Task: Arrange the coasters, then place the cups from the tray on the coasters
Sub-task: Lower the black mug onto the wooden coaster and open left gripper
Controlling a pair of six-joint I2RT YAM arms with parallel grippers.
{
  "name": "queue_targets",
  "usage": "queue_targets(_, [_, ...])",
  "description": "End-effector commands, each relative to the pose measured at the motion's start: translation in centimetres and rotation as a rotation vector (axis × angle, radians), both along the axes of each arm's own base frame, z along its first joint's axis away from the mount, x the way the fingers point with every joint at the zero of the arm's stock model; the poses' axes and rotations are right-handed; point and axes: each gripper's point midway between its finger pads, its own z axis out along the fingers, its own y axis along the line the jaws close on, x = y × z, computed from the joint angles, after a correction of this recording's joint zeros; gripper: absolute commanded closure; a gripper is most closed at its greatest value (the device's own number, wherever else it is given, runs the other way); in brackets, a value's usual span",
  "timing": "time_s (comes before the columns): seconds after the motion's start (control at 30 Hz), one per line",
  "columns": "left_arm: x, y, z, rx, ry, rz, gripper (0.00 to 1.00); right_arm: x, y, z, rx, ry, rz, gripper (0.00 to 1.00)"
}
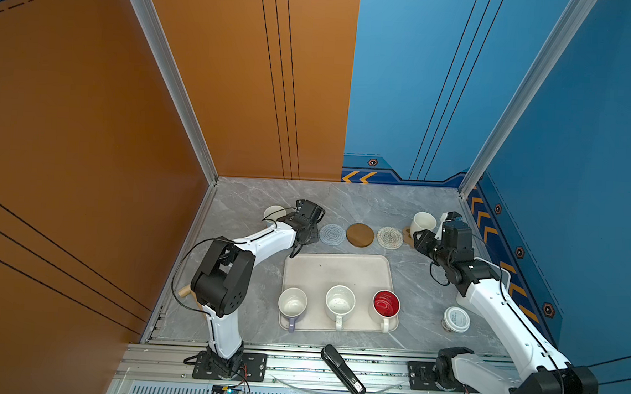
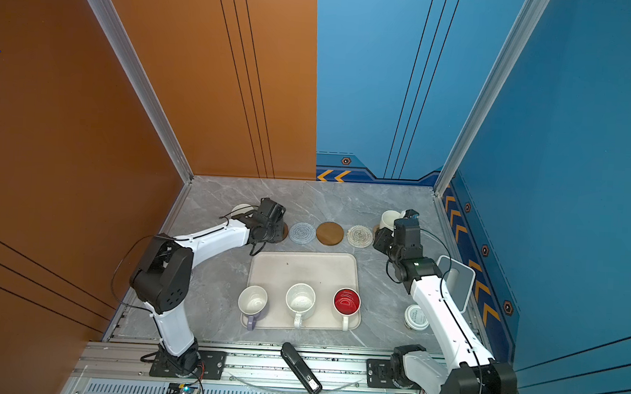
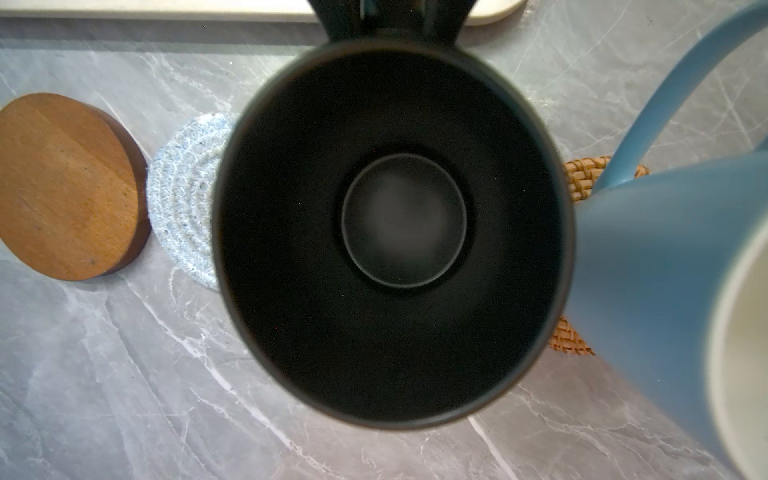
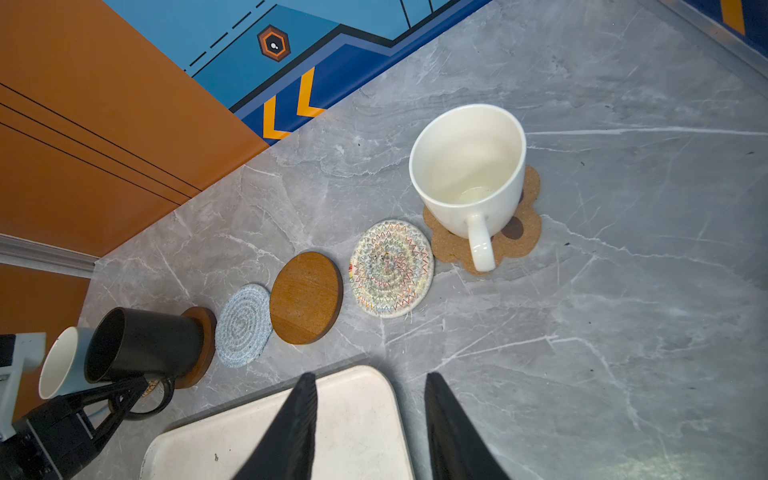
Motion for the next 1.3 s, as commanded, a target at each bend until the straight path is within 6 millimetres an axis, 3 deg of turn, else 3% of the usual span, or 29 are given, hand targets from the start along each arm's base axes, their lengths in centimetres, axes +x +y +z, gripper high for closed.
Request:
queue_targets(0.0, [0.6,0.1,1.0,-0.02,-0.048,0.01,0.92,0.1,0.4,0.4,0.019,-0.017,0.008,0.59])
queue_targets(0.63, [-0.3,0.2,2.3,0.001,-0.055,-0.002,0.63,-0.2,0.3,0.8,0.021,-0.029,0.009,0.59])
queue_targets(0.93, [-1.7,0.6,6.5,-0.019,-0.14,0.0,0.62,-0.8,0.1,1.3,-0.003,0.003,-0.007,0.58])
queue_targets(1.13, [-3.6,0.4,10.3,-0.069,-0.218,-0.037,0.61,-1.4,2.8,3.0,0.004,-0.015,0.079,0.58])
queue_targets(1.27, [-5.1,-0.1,11.9,-0.101,-0.246,-0.075,0.57,-3.3,5.1,2.9,-0.058,0.027,0.165,0.56])
